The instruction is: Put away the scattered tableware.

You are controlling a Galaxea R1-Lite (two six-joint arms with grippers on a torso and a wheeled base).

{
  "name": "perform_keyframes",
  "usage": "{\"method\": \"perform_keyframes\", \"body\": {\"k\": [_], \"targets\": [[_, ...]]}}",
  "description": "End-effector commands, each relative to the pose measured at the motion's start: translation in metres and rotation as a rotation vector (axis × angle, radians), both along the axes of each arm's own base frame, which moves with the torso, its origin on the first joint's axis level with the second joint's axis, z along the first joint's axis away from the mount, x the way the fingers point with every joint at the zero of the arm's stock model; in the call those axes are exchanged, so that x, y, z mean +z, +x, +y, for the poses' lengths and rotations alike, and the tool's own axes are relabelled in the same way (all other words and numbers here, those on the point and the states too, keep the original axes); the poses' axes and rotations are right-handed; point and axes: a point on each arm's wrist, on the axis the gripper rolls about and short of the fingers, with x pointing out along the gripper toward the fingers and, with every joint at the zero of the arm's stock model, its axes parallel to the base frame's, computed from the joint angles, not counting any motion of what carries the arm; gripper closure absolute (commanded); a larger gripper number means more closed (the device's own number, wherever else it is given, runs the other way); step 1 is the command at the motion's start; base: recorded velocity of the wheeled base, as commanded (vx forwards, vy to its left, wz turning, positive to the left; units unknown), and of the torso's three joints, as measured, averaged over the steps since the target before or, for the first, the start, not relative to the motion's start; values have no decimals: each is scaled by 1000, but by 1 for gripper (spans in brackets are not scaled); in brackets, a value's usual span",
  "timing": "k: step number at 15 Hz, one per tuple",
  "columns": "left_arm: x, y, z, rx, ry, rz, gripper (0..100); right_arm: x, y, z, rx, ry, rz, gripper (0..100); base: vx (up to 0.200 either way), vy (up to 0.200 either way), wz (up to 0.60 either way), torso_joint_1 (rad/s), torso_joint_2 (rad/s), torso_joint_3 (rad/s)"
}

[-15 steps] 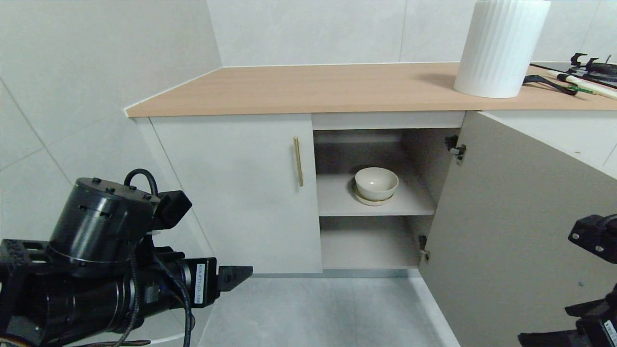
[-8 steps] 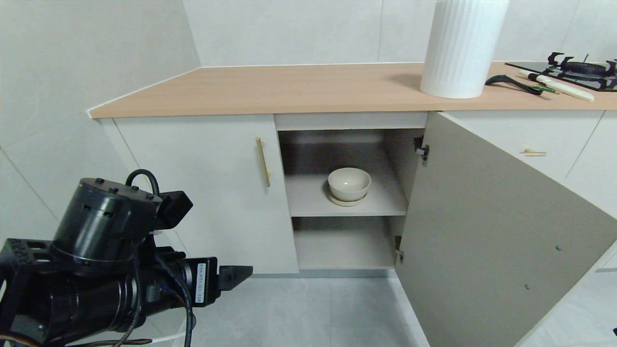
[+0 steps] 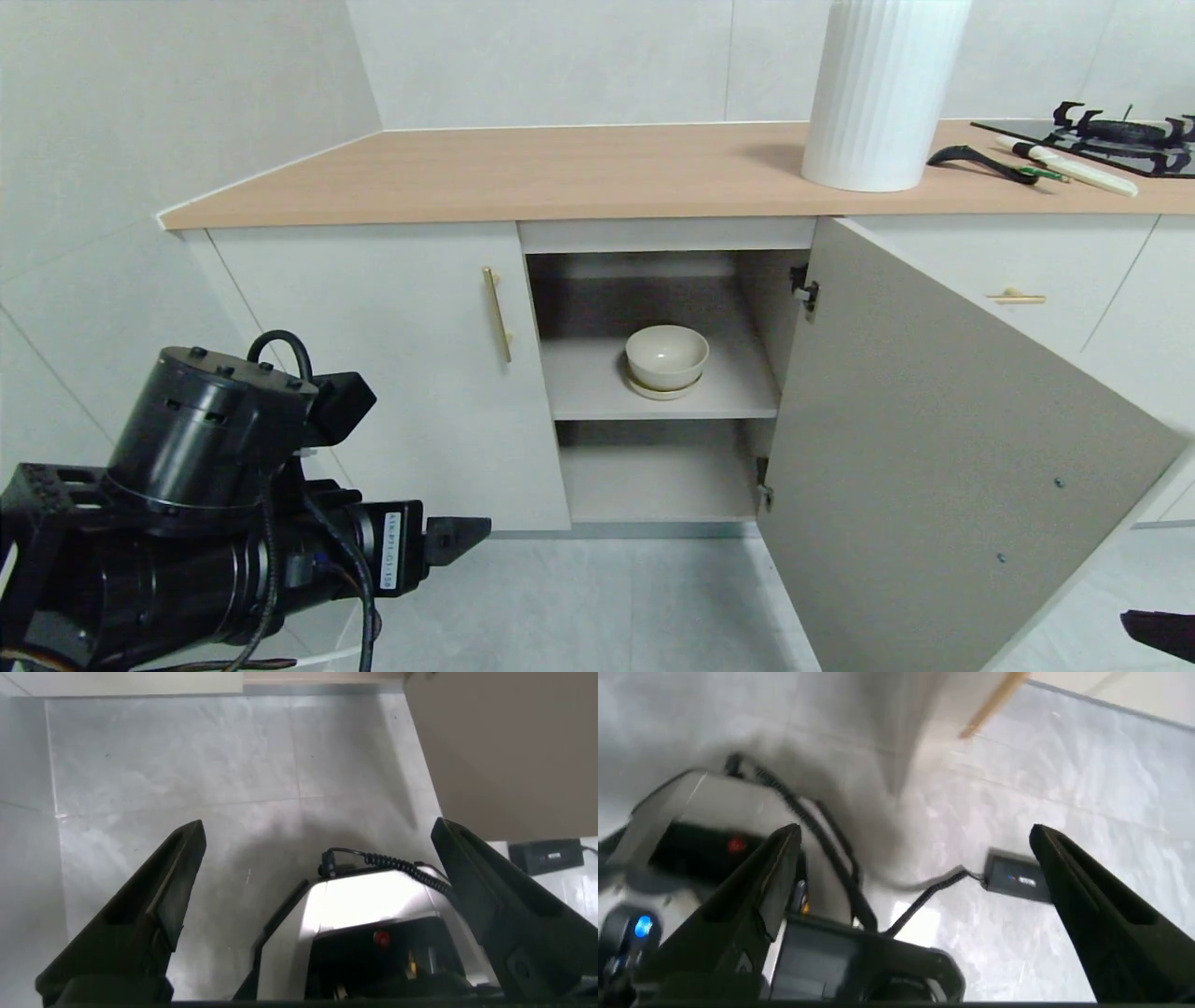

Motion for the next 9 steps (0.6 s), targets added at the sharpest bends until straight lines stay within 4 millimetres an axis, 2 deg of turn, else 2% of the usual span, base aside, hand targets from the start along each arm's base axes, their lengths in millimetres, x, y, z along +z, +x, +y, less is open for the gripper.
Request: {"method": "perform_keyframes", "body": {"k": [1, 9], "targets": [[0, 0, 0, 0, 1, 1, 0, -1, 9, -6, -87, -11, 6, 0, 0, 0, 0, 0, 0, 0], [0, 0, 0, 1, 0, 1, 0, -4, 24, -26, -233, -93, 14, 0, 0, 0, 0, 0, 0, 0]]}}
